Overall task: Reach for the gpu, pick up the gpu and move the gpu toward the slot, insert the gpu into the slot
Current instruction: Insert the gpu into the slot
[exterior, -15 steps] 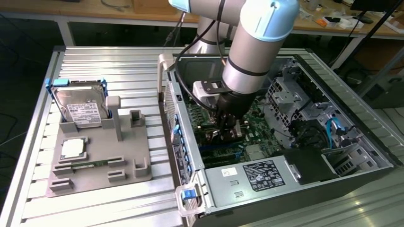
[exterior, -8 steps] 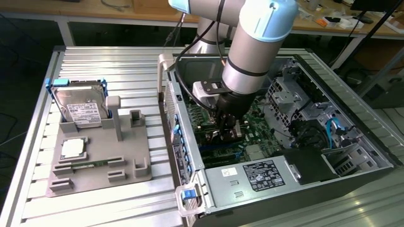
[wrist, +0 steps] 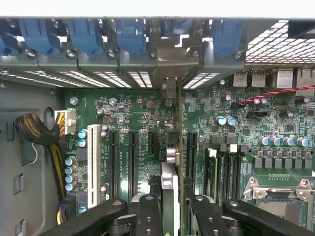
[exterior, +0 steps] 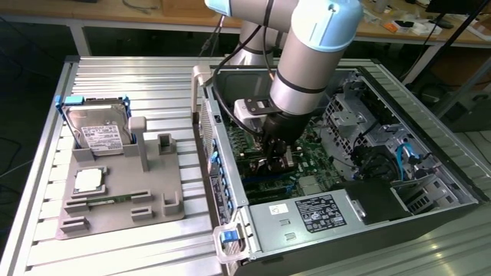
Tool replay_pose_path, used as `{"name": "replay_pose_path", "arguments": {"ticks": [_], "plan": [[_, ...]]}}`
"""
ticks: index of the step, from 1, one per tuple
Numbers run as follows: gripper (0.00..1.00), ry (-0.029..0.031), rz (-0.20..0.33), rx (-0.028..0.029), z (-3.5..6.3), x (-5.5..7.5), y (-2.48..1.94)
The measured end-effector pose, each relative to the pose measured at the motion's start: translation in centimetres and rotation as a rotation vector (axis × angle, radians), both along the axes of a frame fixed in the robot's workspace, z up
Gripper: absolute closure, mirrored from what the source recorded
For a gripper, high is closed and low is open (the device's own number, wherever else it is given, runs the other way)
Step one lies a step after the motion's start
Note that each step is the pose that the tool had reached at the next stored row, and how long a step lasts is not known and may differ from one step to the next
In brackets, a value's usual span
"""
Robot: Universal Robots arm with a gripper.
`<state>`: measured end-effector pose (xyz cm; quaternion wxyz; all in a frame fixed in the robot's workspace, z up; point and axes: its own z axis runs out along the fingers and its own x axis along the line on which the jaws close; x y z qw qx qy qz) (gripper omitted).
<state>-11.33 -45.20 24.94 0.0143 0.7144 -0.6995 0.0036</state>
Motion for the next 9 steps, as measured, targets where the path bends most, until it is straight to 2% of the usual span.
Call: {"name": "replay_pose_path", "arguments": {"ticks": [2,4,9], "plan": [[0.73,0.0011,0.000,-0.0025,0.50,-0.01,-0.02],[0.73,0.0011,0.000,-0.0021,0.78,0.00,-0.02],[0.73,0.0013,0.000,-0.0023,0.82,0.04,-0.03]]}}
